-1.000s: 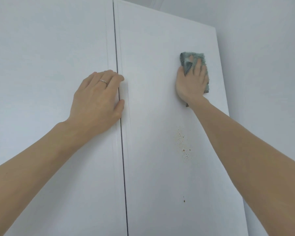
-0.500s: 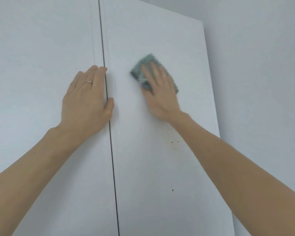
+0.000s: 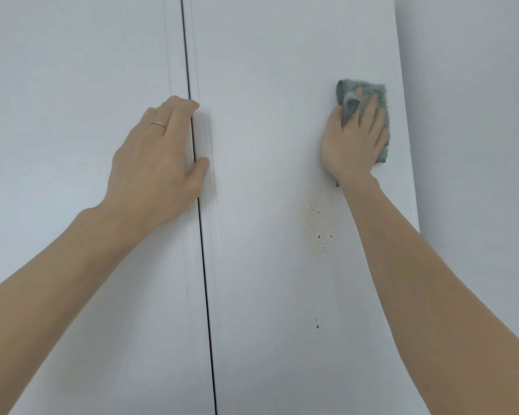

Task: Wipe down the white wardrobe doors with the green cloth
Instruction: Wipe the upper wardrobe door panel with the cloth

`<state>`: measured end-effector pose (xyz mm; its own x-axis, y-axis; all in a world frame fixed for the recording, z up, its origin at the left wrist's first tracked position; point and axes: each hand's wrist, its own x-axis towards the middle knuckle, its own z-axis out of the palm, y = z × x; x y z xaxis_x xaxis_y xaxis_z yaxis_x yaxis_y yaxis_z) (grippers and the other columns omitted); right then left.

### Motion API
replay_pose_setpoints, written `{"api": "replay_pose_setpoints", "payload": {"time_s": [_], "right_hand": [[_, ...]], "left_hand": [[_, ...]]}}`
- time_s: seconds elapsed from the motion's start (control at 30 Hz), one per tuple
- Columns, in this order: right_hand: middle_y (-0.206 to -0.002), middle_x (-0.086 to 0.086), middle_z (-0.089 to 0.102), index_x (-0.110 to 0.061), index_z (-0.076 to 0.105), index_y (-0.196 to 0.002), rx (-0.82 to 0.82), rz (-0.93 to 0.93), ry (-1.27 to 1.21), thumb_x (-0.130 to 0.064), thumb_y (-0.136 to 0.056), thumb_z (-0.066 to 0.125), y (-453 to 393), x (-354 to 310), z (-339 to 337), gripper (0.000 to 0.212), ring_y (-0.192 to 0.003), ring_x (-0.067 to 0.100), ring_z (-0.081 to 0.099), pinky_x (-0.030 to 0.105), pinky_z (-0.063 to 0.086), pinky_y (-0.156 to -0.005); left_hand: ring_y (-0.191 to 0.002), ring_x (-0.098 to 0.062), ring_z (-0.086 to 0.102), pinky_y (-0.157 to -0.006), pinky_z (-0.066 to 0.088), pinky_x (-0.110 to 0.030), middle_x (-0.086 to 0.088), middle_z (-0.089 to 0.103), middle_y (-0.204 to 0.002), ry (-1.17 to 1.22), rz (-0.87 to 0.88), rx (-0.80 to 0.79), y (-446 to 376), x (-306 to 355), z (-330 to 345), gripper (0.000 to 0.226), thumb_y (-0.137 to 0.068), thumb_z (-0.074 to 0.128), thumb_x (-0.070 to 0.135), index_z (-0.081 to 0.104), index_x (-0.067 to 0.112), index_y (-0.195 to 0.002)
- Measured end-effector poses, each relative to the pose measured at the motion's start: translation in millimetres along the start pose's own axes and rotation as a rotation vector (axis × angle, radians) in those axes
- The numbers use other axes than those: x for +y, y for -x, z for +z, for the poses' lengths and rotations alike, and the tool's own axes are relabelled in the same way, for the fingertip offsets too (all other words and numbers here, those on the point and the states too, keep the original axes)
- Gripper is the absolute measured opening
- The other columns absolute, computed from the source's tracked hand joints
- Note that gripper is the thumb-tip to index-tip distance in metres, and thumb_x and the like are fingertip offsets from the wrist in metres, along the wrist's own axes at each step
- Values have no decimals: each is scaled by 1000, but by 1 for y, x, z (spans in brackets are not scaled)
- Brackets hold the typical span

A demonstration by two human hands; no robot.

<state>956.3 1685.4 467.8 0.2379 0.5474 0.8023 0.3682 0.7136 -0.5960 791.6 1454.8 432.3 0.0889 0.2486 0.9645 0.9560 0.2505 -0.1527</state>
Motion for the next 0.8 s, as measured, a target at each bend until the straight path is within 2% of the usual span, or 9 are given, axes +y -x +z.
{"api": "replay_pose_setpoints", "payload": {"time_s": [0.13,0.2,0.33,0.37,0.43,0.53,0.63,0.73,0.8], "right_hand": [[-172,-1,1,-28,9,-164,-60,-441,6,-47,-108,22,55,-47,19,61,-159,21,-4,43,-7,-127],[-172,1,7,-27,15,-164,-73,-641,32,-49,-104,22,84,-60,29,64,-159,23,0,43,-5,-128],[-172,0,12,-27,21,-163,-133,-883,90,-47,-103,28,120,-51,32,64,-159,23,4,44,0,-128],[-172,-1,12,-29,21,-163,-148,-926,102,-46,-104,29,123,-44,30,62,-159,22,5,44,1,-128],[-172,-3,12,-32,20,-163,-180,-970,119,-46,-104,30,117,-23,23,61,-159,20,4,43,3,-128],[-172,-5,10,-34,20,-163,-188,-836,99,-47,-103,28,89,9,14,61,-159,17,2,41,-2,-128],[-172,-7,5,-36,13,-163,-169,-538,57,-46,-105,28,52,45,2,60,-158,15,-3,40,-5,-128],[-172,-6,4,-34,10,-163,-111,-279,9,-41,-109,32,29,74,-16,58,-158,17,-2,44,-2,-128],[-172,-4,2,-31,7,-163,-88,-120,-55,-39,-110,32,27,79,-23,59,-158,16,-2,43,-2,-128]], "left_hand": [[-144,-25,37,-98,44,-51,2,37,-162,23,-38,-68,4,-3,-8,73,-95,67,22,30,20,-158],[-141,-20,37,-96,43,-48,5,38,-160,35,-38,-81,8,-4,-10,76,-93,69,22,29,22,-158],[-127,-21,46,-84,49,-46,6,48,-143,61,9,-74,20,-2,-8,70,-89,70,19,37,22,-150],[-127,-22,47,-85,51,-48,5,48,-144,52,17,-73,23,-3,-7,69,-89,70,19,37,21,-149],[-138,-24,43,-97,49,-51,3,42,-156,27,-16,-79,27,-2,-4,70,-91,69,21,36,19,-153],[-152,-23,27,-116,37,-51,-3,34,-166,8,-57,-71,29,7,1,73,-93,69,16,35,14,-158],[-153,-20,20,-118,33,-50,-7,38,-163,20,-42,-35,31,11,6,69,-92,68,8,41,8,-155],[-154,-26,25,-118,37,-58,-8,45,-157,12,46,-17,34,4,12,58,-93,64,6,47,5,-149],[-153,-29,27,-117,37,-56,-13,47,-155,-27,106,-1,35,-2,15,49,-95,57,10,51,0,-143]]}}
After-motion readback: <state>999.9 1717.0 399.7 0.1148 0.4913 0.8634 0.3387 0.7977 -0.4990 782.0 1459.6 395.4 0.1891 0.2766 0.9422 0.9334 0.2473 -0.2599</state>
